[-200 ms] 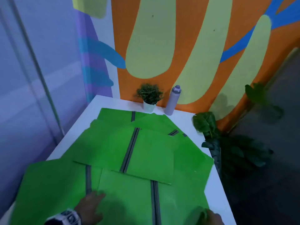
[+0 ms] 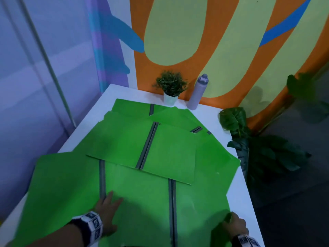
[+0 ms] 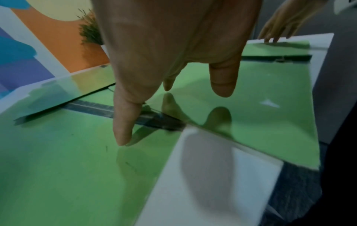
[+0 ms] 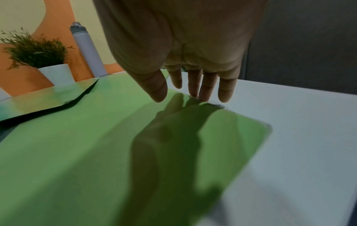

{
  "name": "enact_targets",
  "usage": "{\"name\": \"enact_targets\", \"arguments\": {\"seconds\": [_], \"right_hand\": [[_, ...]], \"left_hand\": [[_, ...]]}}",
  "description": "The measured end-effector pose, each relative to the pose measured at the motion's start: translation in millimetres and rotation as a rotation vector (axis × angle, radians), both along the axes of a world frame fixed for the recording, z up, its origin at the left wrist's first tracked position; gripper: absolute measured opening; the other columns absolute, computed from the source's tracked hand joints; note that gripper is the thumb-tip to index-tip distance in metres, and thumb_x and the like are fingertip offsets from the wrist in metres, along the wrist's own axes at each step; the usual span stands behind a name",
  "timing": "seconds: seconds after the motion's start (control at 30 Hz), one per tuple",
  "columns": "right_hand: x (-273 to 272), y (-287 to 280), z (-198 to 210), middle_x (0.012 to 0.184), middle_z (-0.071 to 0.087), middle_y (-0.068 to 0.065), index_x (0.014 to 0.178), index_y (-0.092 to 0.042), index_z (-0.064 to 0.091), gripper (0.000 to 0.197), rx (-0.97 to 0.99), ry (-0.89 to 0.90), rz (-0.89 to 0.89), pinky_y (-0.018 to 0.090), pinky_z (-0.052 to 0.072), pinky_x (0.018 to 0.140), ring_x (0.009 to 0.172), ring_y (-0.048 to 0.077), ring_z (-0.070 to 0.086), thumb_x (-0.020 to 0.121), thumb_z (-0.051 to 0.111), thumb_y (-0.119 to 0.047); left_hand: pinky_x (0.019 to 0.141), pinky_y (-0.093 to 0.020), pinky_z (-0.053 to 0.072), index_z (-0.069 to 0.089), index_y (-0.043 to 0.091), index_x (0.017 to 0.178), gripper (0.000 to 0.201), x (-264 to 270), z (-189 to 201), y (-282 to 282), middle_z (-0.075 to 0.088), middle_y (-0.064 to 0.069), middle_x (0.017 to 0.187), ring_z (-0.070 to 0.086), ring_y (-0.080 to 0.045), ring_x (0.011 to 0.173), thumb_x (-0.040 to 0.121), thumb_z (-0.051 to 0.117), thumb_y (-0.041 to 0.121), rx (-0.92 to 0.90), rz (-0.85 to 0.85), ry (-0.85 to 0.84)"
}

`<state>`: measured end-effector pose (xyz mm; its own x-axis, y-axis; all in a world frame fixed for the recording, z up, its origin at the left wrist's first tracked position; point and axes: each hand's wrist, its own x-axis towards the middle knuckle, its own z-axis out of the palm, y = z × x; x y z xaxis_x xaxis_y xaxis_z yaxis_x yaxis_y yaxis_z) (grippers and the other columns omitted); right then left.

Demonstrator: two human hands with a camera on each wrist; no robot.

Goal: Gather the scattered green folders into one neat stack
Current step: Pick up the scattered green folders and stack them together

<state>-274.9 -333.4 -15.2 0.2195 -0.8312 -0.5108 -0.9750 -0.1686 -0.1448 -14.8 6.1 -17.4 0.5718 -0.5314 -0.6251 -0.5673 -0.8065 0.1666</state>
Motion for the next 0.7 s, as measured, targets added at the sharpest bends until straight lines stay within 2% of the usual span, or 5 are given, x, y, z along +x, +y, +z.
{"name": "enact_targets", "arguments": {"seconds": [0.13, 0.33, 0.5, 0.6, 0.7], "right_hand": [[0, 0, 5, 0.113, 0.047, 0.019, 0.115, -0.013, 0.045, 0.032, 0.035, -0.039, -0.061, 0.038, 0.042, 0.096, 0.102, 0.034, 0.052, 0.089, 0.056, -0.026], [5, -3, 14, 0.087, 0.061, 0.017, 0.103, -0.01, 0.05, 0.019, -0.066, -0.491, -0.123, 0.038, 0.047, 0.082, 0.084, 0.032, 0.058, 0.087, 0.052, 0.0], [26, -24, 65, 0.104, 0.058, 0.012, 0.118, -0.014, 0.055, 0.033, -0.157, -0.879, -0.186, 0.027, 0.044, 0.078, 0.087, 0.025, 0.054, 0.089, 0.054, 0.002], [35, -39, 98, 0.102, 0.062, 0.011, 0.117, -0.017, 0.06, 0.039, -0.114, -1.118, -0.21, 0.008, 0.048, 0.06, 0.073, 0.01, 0.06, 0.089, 0.051, 0.008], [37, -47, 124, 0.094, 0.073, -0.003, 0.102, -0.028, 0.067, 0.047, -0.088, -1.272, -0.198, 0.012, 0.051, 0.067, 0.071, -0.003, 0.063, 0.087, 0.049, 0.013]], "left_hand": [[0.113, -0.057, 0.028, 0.0, 0.038, 0.15, 0.101, -2, -6, 4, -0.02, -0.011, 0.159, -0.006, -0.031, 0.148, 0.077, 0.07, 0.042, 0.05, -0.038, -0.058], [0.116, -0.051, 0.026, 0.015, 0.04, 0.148, 0.082, 7, -5, 4, -0.008, -0.007, 0.162, 0.008, -0.03, 0.148, 0.081, 0.061, 0.046, -0.028, 0.076, -0.019], [0.118, -0.042, 0.021, 0.018, 0.028, 0.15, 0.076, 15, 11, -6, 0.003, -0.01, 0.162, 0.014, -0.032, 0.147, 0.086, 0.057, 0.042, -0.132, 0.179, 0.048], [0.117, -0.039, 0.023, 0.019, 0.026, 0.15, 0.076, 19, 27, -19, 0.007, -0.01, 0.161, 0.017, -0.031, 0.146, 0.087, 0.06, 0.034, -0.218, 0.227, 0.066], [0.115, -0.04, 0.025, 0.016, 0.027, 0.15, 0.078, 21, 52, -34, 0.007, -0.009, 0.161, 0.018, -0.03, 0.146, 0.087, 0.06, 0.036, -0.294, 0.25, 0.118]]}}
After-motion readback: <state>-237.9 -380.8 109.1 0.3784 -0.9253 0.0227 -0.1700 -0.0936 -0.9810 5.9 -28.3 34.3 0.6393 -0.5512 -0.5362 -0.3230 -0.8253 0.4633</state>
